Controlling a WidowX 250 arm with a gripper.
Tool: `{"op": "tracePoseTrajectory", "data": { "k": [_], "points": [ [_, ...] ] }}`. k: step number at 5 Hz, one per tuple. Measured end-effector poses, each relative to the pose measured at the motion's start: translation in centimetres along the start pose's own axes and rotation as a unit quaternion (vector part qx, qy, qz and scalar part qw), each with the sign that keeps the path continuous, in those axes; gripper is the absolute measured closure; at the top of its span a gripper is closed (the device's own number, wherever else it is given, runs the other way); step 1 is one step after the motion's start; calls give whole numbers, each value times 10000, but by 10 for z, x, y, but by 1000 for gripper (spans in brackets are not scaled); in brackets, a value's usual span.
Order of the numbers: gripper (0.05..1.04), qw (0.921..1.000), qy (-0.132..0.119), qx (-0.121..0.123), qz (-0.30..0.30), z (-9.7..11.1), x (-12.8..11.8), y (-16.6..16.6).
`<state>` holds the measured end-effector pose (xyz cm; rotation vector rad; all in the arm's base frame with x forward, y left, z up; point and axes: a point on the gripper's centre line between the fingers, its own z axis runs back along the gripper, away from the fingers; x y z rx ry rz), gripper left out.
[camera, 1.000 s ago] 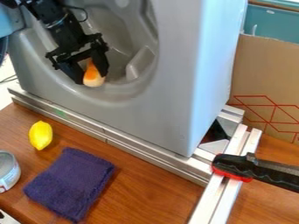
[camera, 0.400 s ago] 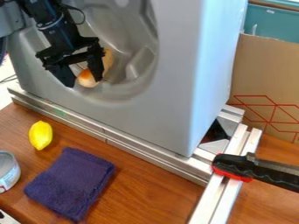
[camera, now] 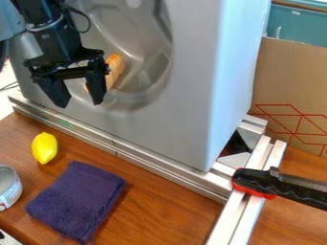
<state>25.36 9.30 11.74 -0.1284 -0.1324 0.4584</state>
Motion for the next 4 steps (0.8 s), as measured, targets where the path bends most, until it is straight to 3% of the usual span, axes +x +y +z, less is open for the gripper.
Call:
{"op": "tracePoseTrajectory", "data": {
  "k": [1,2,3,4],
  "points": [
    [93,9938,708,540,-663,1,-41,-7],
    [92,9777,1302,939,-1356,-12,-81,-12],
    [91,9640,1416,1083,-1974,-23,-119,-6],
    [91,9569,1305,1068,-2365,-32,-136,-2]
  ]
}}
